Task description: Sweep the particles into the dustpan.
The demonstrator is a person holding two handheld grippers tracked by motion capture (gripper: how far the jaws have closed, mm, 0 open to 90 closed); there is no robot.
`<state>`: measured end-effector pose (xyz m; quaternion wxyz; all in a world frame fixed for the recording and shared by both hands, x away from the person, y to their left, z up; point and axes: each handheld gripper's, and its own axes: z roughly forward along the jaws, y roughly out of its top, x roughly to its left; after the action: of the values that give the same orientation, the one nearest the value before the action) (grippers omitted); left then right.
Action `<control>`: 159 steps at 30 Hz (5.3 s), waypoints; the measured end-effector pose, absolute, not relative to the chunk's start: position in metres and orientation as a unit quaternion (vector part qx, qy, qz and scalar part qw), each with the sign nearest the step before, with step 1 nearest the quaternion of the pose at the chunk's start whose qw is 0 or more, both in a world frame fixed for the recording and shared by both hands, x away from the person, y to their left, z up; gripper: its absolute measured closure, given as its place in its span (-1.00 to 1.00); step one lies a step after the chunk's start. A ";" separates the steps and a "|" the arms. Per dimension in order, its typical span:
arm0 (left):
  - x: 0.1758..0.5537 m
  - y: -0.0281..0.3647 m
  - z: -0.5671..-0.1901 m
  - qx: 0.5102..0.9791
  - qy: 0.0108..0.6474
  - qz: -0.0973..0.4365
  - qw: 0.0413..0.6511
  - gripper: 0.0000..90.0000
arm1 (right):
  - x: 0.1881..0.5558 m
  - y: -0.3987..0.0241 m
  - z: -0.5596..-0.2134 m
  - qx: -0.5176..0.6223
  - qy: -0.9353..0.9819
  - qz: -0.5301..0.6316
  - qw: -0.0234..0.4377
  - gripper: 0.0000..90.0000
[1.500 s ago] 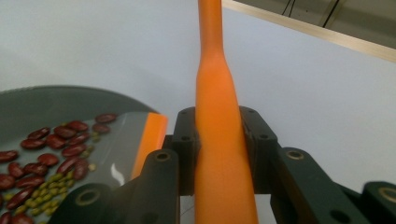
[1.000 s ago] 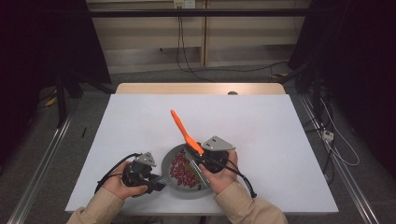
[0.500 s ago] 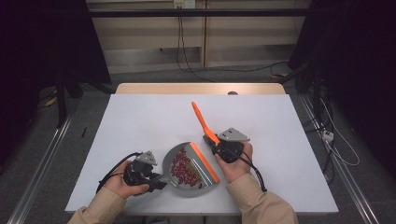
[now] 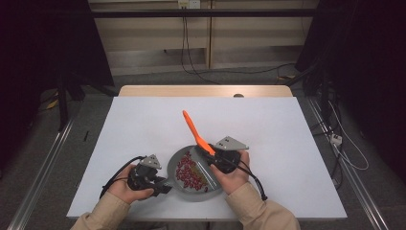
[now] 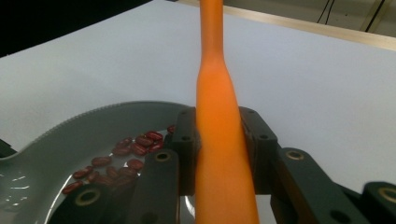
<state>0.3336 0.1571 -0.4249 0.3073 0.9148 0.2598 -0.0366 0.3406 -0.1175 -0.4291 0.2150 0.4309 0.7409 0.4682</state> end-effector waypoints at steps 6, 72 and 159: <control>0.326 0.154 -0.421 0.921 0.249 -0.018 0.299 0.21 | 0.343 -0.129 -0.425 0.435 0.734 0.470 0.227 0.58; 0.360 0.174 -0.416 0.856 0.355 0.106 0.360 0.41 | 0.348 -0.216 -0.413 0.478 0.701 0.458 0.266 0.58; 0.380 0.217 -0.439 0.773 0.519 0.157 0.330 0.34 | 0.338 -0.316 -0.439 0.552 0.660 0.375 0.345 0.57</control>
<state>0.3803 0.2169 -0.4395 0.3298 0.7729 0.5190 0.1566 0.3377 -0.3162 -0.4386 0.3452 0.5522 0.6597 0.3752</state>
